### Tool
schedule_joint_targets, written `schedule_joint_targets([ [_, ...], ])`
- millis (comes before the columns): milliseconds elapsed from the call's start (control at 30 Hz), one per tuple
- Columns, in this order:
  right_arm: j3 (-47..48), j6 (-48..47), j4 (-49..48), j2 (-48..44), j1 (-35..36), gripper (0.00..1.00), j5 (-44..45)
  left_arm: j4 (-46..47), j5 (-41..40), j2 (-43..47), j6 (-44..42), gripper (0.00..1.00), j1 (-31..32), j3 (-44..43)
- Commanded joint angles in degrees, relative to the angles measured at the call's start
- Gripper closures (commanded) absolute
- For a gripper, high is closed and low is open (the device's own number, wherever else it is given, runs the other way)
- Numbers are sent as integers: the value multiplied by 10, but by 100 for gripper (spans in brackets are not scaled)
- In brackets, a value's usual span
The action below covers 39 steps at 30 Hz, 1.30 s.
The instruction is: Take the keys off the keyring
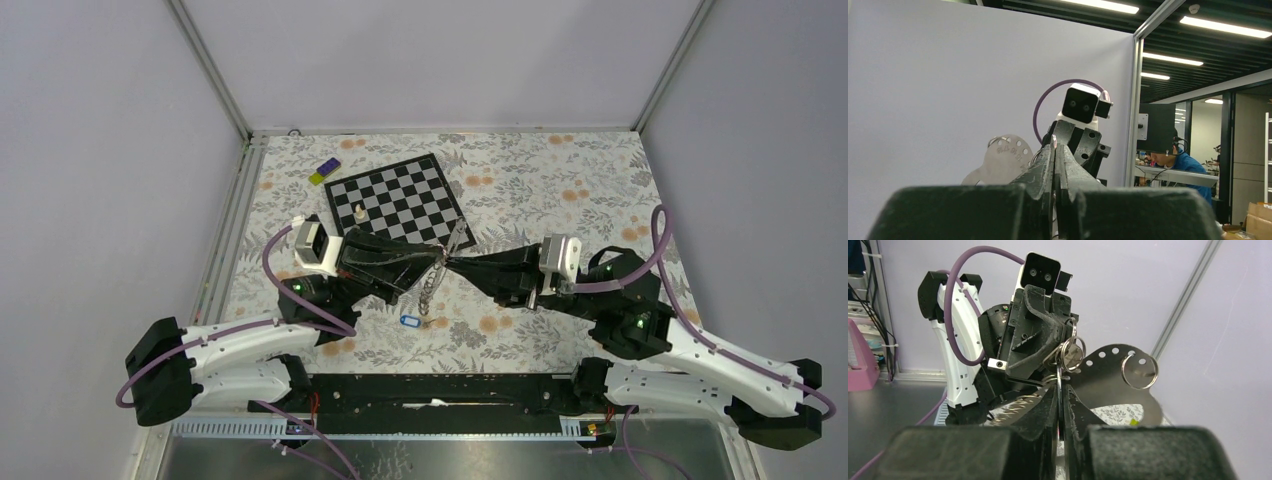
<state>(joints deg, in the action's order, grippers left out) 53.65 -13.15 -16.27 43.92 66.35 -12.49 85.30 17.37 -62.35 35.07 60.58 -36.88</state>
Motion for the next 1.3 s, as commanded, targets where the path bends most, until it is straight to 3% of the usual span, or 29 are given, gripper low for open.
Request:
schedule_joint_targets([
  [0,2,7,-31,-21,-1,95,16,53,-15,13,-18,100,3,10],
  [67,5,7,-17,-31,-2,100,22,51,-24,18,-22,100,3,16],
  [700,60,-28,101,-50,-1,100,48,-10,14,53,-48,100,3,32],
  [933,48,-42,111,-64,-2,100,59,-92,78,77,-77,100,3,14],
  [1267,43,-44,129,-78,-1,100,36,-184,76,110,-149,100,3,4],
])
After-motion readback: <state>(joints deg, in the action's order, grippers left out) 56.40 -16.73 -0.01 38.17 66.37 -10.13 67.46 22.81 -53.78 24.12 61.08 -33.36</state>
